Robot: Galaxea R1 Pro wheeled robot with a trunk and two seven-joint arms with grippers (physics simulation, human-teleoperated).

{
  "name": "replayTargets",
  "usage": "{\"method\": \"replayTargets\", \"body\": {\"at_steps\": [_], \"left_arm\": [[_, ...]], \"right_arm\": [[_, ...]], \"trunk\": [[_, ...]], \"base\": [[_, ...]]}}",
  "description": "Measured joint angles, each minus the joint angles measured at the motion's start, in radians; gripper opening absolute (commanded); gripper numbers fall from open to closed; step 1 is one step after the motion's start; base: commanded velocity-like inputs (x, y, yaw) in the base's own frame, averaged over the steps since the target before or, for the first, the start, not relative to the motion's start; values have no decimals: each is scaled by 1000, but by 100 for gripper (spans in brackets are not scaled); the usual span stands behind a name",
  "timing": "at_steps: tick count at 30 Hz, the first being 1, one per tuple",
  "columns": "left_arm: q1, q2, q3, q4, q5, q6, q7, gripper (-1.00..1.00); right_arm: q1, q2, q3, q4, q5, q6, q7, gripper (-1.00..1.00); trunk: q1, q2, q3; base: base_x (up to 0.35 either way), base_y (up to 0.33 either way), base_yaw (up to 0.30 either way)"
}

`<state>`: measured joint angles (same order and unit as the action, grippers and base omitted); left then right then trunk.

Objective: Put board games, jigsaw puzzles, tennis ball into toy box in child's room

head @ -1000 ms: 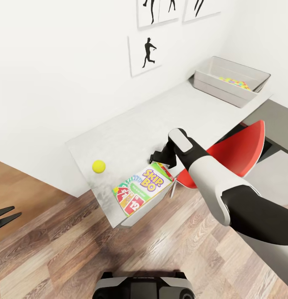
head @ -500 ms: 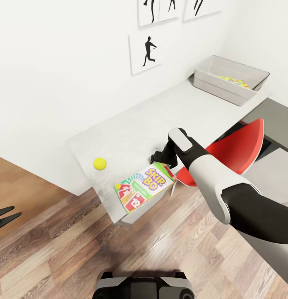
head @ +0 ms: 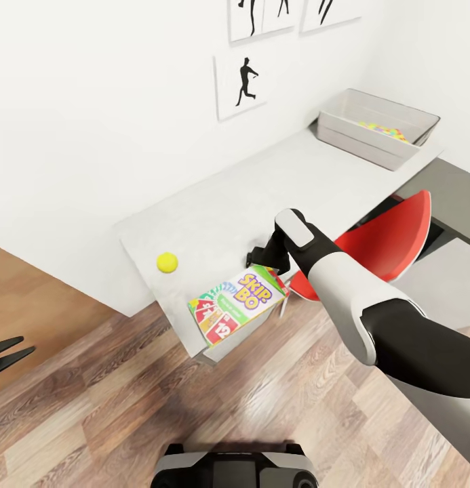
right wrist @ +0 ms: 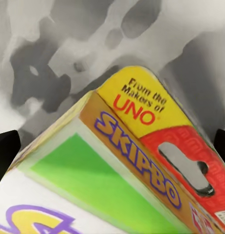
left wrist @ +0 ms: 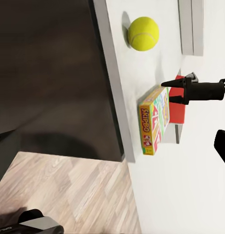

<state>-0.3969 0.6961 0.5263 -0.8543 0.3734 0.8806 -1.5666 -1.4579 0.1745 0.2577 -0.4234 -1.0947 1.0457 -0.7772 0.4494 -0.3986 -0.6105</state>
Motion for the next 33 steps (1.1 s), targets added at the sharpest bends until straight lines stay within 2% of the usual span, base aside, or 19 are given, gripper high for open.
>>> {"method": "replayTargets", "body": {"at_steps": [33], "left_arm": [[0,0,0,0,0,0,0,100]], "right_arm": [[-1,0,-1,3,-10,-3,-1,100]], "trunk": [[0,0,0]], "base": [[-23,2,0]]}}
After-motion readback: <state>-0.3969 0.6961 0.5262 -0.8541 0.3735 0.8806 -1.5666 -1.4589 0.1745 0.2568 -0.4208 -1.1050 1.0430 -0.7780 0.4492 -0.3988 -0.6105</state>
